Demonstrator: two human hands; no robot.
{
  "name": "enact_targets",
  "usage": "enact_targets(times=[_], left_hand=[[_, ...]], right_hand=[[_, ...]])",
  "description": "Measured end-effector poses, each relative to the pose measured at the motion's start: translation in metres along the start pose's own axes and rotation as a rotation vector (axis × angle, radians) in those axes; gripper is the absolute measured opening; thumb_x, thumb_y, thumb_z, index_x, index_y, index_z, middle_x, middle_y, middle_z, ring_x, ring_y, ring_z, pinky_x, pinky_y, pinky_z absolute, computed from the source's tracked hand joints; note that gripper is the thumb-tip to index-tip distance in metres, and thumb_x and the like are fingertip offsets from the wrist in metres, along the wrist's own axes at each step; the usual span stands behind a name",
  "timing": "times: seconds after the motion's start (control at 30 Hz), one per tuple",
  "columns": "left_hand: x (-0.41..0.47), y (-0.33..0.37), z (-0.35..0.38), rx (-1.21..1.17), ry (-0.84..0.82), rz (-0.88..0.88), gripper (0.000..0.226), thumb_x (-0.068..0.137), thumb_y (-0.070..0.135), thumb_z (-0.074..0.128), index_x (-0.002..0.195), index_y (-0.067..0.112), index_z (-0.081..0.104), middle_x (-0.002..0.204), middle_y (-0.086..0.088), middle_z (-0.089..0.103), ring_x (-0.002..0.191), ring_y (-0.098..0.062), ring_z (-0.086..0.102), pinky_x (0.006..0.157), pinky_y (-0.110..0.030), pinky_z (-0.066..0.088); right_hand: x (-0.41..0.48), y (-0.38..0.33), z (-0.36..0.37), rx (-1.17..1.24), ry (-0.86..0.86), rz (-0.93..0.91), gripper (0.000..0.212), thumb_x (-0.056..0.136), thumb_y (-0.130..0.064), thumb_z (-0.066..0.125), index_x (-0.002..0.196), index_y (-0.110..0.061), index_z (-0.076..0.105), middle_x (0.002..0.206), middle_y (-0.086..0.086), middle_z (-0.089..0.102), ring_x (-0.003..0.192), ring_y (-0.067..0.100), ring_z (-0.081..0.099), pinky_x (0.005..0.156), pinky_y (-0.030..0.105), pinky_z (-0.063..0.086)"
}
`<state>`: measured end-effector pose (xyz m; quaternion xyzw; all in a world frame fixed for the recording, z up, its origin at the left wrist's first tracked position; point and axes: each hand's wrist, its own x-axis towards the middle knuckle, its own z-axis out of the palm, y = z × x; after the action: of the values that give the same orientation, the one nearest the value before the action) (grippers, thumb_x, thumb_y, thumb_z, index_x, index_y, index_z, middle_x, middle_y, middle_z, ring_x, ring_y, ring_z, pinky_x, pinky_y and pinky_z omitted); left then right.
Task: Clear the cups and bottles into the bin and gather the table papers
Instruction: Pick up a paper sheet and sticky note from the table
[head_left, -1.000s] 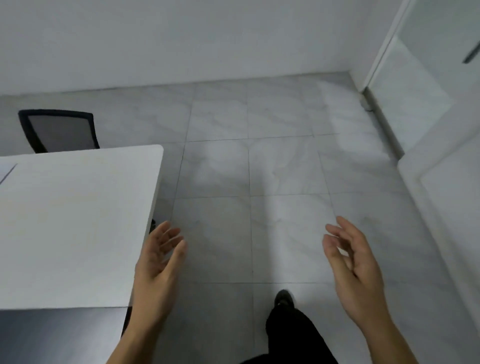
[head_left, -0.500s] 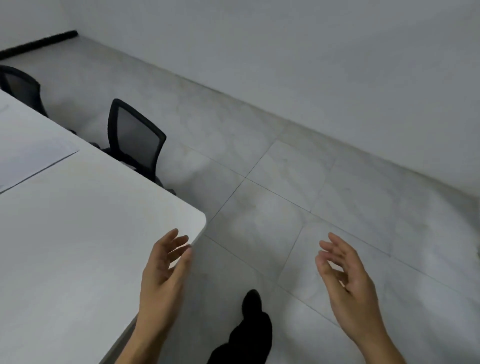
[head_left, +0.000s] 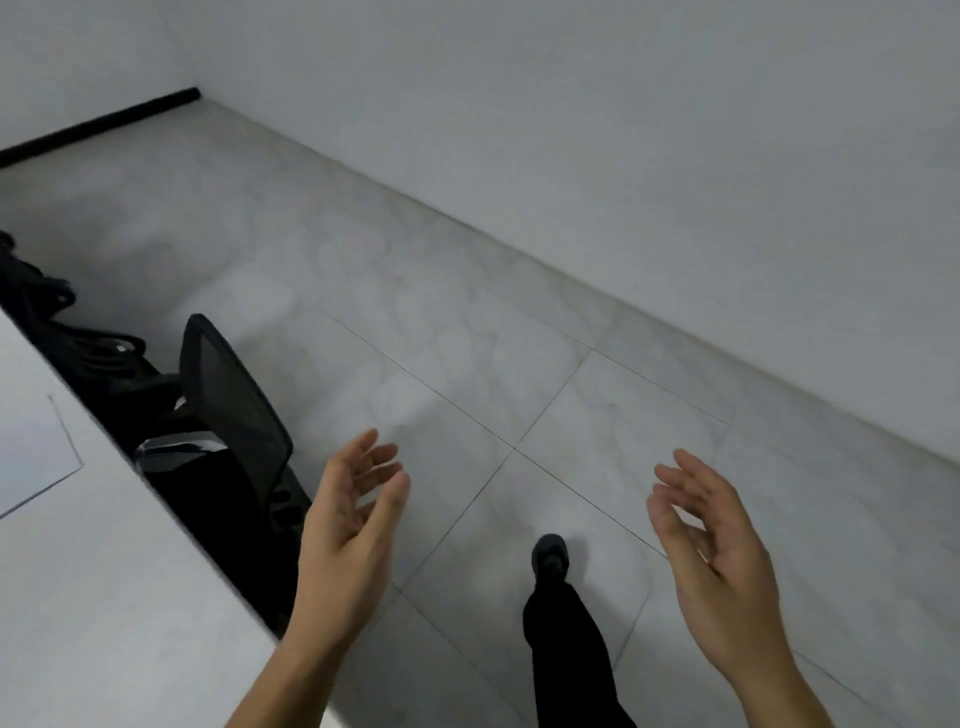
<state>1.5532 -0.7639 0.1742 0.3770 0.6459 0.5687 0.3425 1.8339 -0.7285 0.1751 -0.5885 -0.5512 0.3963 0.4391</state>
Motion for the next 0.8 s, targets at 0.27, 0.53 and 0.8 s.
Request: enact_targets(times=[0.27,0.53,0.8], left_hand=[[0.187,-0.009,0.026,-0.021,0.254,-0.119,0.048,0.081,0.024,0.065,0.128,0.022,0.056,0.120,-0.006,0.066,0.112,-0.019,0.065,0.087,-0.026,0.051],[0.333,0.016,-0.018,-0.080,0.656,-0.105,0.052,0.084,0.023,0.063,0.135,0.025,0.054,0.122,-0.001,0.067,0.114,-0.016,0.065,0.095,-0.041,0.051],[0.529,-0.024,-0.101,-0.136,0.884,-0.152,0.046,0.082,0.026,0.065,0.127,0.033,0.057,0.120,-0.003,0.067,0.111,-0.013,0.065,0.105,-0.050,0.047]], right_hand=[[0.254,-0.018,0.124,0.041,-0.309,-0.022,0.048,0.085,-0.042,0.059,0.132,-0.036,0.055,0.119,-0.028,0.064,0.115,-0.005,0.059,0.083,0.003,0.044],[0.444,-0.097,0.304,-0.010,-0.699,-0.163,0.045,0.088,-0.042,0.059,0.133,-0.038,0.054,0.121,-0.026,0.064,0.114,-0.008,0.059,0.083,0.003,0.045],[0.579,-0.134,0.516,-0.049,-0.862,-0.209,0.045,0.088,-0.040,0.061,0.133,-0.039,0.053,0.121,-0.028,0.063,0.115,-0.006,0.059,0.082,0.008,0.047]])
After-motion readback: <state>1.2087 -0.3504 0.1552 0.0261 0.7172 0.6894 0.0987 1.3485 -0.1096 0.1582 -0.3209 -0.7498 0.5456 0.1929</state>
